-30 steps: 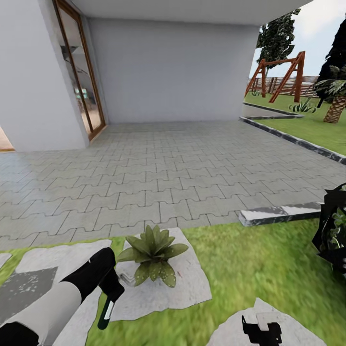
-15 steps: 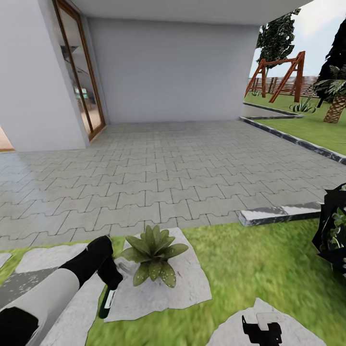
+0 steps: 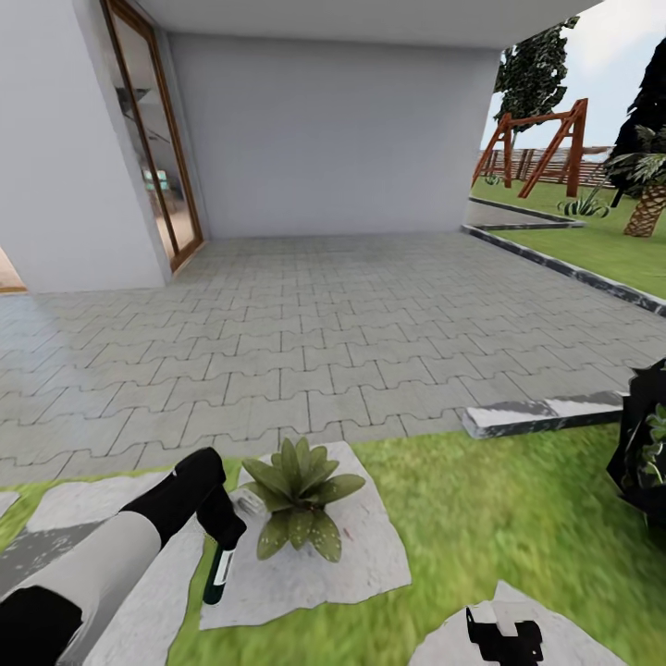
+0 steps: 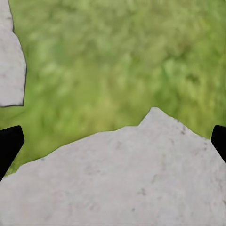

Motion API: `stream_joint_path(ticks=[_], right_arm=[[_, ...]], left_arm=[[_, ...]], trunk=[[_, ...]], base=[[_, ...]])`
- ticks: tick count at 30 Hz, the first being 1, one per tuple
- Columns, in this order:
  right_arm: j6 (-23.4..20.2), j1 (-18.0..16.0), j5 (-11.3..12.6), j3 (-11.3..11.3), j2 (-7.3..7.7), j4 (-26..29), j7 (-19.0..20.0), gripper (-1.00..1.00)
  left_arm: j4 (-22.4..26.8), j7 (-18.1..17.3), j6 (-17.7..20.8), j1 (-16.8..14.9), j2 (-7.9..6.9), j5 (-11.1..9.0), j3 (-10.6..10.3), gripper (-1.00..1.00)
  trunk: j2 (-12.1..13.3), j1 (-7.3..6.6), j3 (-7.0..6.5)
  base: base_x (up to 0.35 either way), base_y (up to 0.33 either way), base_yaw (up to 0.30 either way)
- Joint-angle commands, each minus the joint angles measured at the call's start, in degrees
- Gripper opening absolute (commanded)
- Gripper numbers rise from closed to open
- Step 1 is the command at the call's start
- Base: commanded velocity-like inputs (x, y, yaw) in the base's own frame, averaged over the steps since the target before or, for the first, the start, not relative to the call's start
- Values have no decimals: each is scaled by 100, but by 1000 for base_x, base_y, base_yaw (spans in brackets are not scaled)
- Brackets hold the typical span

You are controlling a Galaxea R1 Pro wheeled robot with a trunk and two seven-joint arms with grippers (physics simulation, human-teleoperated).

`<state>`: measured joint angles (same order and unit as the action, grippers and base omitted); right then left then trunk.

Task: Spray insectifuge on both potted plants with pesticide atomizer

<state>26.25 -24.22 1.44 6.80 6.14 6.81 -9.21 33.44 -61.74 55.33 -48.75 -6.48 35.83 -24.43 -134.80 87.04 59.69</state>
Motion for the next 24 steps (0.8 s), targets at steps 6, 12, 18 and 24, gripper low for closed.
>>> stream_joint_path(ticks=[6, 12, 18, 24], right_arm=[[12, -4, 14, 49, 1, -4, -37, 100], [12, -4, 14, 49, 1, -4, -37, 100], [12, -4, 14, 49, 1, -4, -37, 100], [12, -4, 14, 49, 1, -4, -37, 100]], left_arm=[[13, -51, -1, 26, 29, 75, -18, -100], [13, -49, 4, 38, 33, 81, -18, -100], [13, -49, 4, 49, 33, 82, -18, -100], [13, -49, 23, 45, 33, 89, -22, -100]], trunk=[[-2, 2, 6], [-2, 2, 6], [-2, 2, 6], [-2, 2, 6]], base=[[103, 67, 0], [-81, 33, -190], [-274, 197, -293], [-94, 280, -284]])
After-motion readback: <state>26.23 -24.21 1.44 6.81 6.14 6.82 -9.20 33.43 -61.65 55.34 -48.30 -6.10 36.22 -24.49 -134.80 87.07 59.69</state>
